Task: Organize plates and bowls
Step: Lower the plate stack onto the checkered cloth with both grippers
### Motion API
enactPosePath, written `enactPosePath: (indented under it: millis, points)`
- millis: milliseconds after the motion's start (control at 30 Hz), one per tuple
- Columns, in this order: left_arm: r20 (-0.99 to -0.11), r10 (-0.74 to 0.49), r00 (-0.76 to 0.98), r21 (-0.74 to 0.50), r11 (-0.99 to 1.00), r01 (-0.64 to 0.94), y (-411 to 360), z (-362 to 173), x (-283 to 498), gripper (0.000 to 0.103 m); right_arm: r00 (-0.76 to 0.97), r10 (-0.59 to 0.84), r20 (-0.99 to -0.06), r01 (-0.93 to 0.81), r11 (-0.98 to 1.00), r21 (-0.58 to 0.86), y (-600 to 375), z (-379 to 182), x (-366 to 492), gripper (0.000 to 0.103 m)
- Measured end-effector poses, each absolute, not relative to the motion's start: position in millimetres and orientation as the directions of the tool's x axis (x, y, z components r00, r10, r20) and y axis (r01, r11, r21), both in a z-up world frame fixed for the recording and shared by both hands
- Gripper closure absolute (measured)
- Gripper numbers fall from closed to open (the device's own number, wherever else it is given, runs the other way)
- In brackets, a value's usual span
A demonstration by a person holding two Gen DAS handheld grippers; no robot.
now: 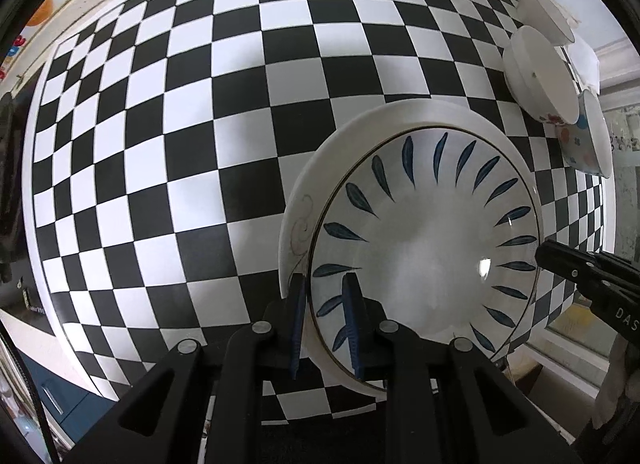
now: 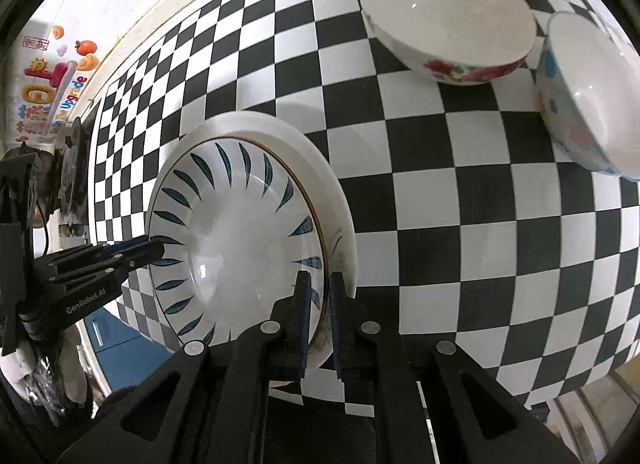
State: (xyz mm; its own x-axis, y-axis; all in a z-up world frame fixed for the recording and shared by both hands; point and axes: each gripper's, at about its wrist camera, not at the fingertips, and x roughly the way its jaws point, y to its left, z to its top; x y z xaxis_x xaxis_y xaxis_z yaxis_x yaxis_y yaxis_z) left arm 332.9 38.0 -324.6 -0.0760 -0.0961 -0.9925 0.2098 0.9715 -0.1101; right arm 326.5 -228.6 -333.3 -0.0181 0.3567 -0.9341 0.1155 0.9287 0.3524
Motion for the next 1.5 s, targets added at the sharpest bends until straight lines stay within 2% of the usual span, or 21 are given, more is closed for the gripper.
enactPosePath:
  millis: [100,233,567,800,1200,1500]
  points:
    - [-0.994,-0.093,-0.049,-0.101,0.974,0.2,39,-311,328,0.086,0.0,0.316,-0.949,0.114,0.943,0.314,-227,-317,322,0.092]
    - [-0.995,-0.098,-0.006,-0.097,0.974,0.205,39,-282,320,0.086,0.047,0.261,-0.964,0.102,0.959,0.265,-220,-285,311,0.084]
    - [-0.979,-0.18,0.09,-0.159,0.966,0.201,53,-190,301,0.086,0.15,0.224,-0.963,0.043,0.972,0.233,-190,-192,278,0.084]
    - [-0.971,-0.203,0.125,-0.169,0.956,0.239,52,-151,283,0.086,0.22,0.204,-0.954,0.022,0.977,0.214,-178,-137,263,0.083]
    - [-0.955,-0.235,0.18,-0.187,0.95,0.248,66,-110,262,0.086,0.264,0.187,-0.946,0.028,0.979,0.201,-168,-94,244,0.083]
    - [-0.954,-0.244,0.172,-0.199,0.949,0.243,74,-109,260,0.086,0.243,0.186,-0.952,0.051,0.978,0.203,-166,-98,244,0.083]
